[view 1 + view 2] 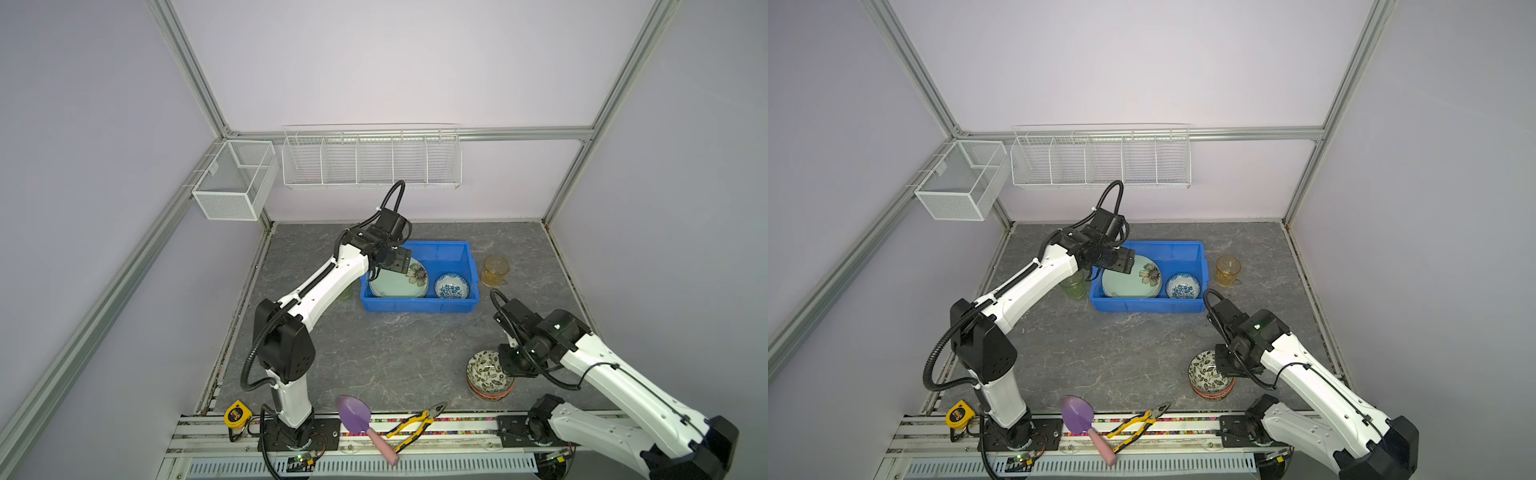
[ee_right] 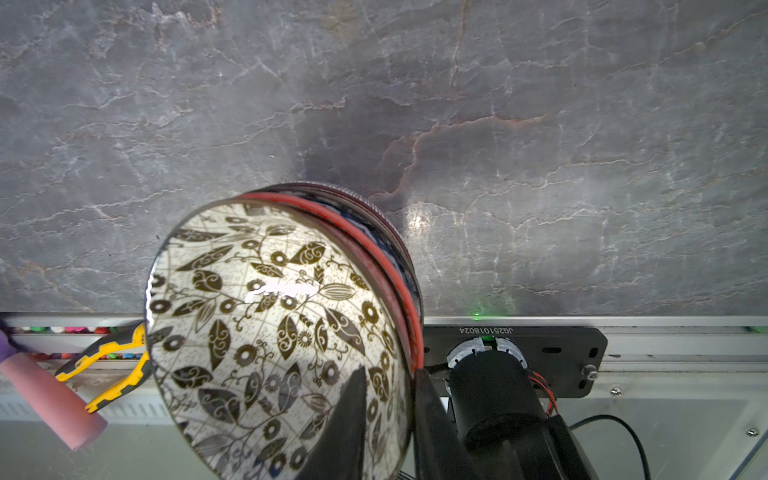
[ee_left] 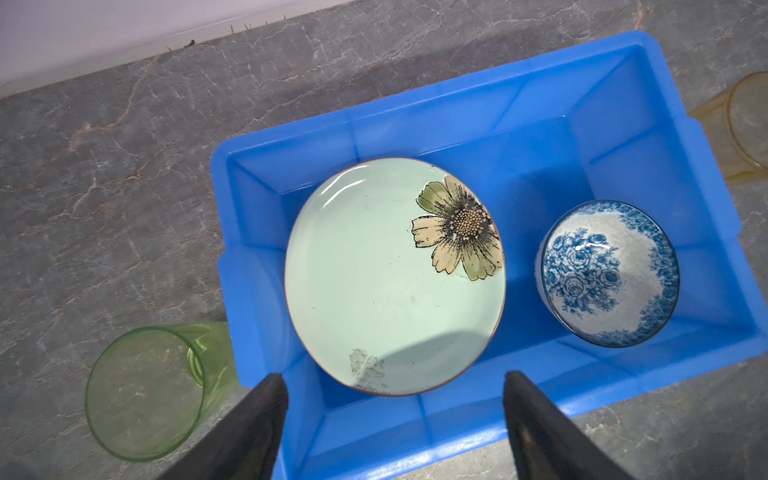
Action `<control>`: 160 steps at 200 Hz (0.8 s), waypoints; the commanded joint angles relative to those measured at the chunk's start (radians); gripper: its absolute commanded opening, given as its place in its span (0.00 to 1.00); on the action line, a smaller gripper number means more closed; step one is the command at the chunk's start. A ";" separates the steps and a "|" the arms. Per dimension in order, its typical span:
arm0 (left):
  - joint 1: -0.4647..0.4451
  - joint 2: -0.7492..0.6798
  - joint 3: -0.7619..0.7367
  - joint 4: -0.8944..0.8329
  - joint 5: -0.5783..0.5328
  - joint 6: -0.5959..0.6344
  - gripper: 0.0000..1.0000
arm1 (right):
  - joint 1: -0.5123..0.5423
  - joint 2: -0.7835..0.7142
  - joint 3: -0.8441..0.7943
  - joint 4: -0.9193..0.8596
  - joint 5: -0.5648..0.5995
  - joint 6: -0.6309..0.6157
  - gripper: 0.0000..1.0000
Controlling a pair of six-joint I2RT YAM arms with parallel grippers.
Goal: Place the mixed dishes into the plastic bin
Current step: 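Grip the rim of the leaf-patterned bowl atop the stack with the right gripper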
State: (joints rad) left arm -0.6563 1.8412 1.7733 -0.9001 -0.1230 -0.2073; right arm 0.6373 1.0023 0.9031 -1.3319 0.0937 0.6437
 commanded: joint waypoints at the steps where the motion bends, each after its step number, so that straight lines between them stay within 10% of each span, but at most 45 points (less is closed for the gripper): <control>1: 0.004 0.030 0.037 -0.028 0.040 -0.002 0.82 | 0.010 0.018 -0.010 0.004 0.027 0.020 0.22; 160: 0.004 0.082 0.045 0.000 0.241 -0.022 0.82 | 0.011 -0.044 0.070 -0.053 0.086 0.029 0.06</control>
State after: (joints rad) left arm -0.6544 1.9064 1.7905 -0.9024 0.0334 -0.2108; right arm 0.6441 0.9787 0.9375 -1.3571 0.1501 0.6582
